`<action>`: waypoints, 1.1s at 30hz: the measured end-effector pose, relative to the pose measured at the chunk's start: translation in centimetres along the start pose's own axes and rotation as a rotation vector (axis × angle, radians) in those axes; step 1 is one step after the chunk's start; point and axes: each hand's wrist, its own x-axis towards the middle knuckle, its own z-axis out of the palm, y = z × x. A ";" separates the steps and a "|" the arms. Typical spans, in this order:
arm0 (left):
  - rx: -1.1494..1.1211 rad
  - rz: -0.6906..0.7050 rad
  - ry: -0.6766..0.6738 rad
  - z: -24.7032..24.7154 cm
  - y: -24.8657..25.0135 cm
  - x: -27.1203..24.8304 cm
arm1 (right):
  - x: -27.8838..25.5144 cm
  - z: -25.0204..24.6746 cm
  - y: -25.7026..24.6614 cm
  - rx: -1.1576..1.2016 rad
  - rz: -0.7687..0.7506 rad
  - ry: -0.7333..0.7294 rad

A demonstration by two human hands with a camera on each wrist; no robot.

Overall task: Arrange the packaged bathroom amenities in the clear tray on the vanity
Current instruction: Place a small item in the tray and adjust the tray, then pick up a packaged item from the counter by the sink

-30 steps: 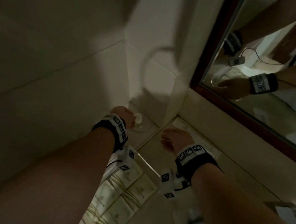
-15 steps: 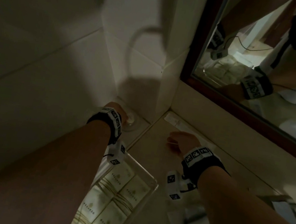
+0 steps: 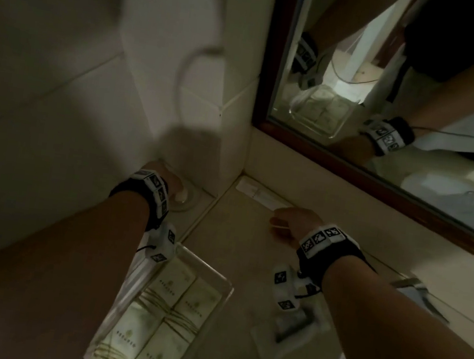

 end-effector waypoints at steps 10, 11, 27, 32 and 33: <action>-0.409 0.332 -0.046 -0.6 8.1 -11.7 | -11.1 -8.2 -1.6 0.070 -0.268 0.078; -0.378 0.329 -0.046 -0.5 9.0 -12.9 | -12.2 -9.2 -1.7 0.082 -0.284 0.090; -0.592 0.578 -0.241 10.2 21.3 -33.5 | -24.6 -28.8 5.9 0.274 -0.378 0.207; -0.520 0.626 -0.350 16.6 26.5 -40.7 | -27.4 -38.2 11.7 0.329 -0.416 0.337; -0.501 0.640 -0.370 18.2 27.5 -42.0 | -28.0 -40.3 13.1 0.343 -0.416 0.371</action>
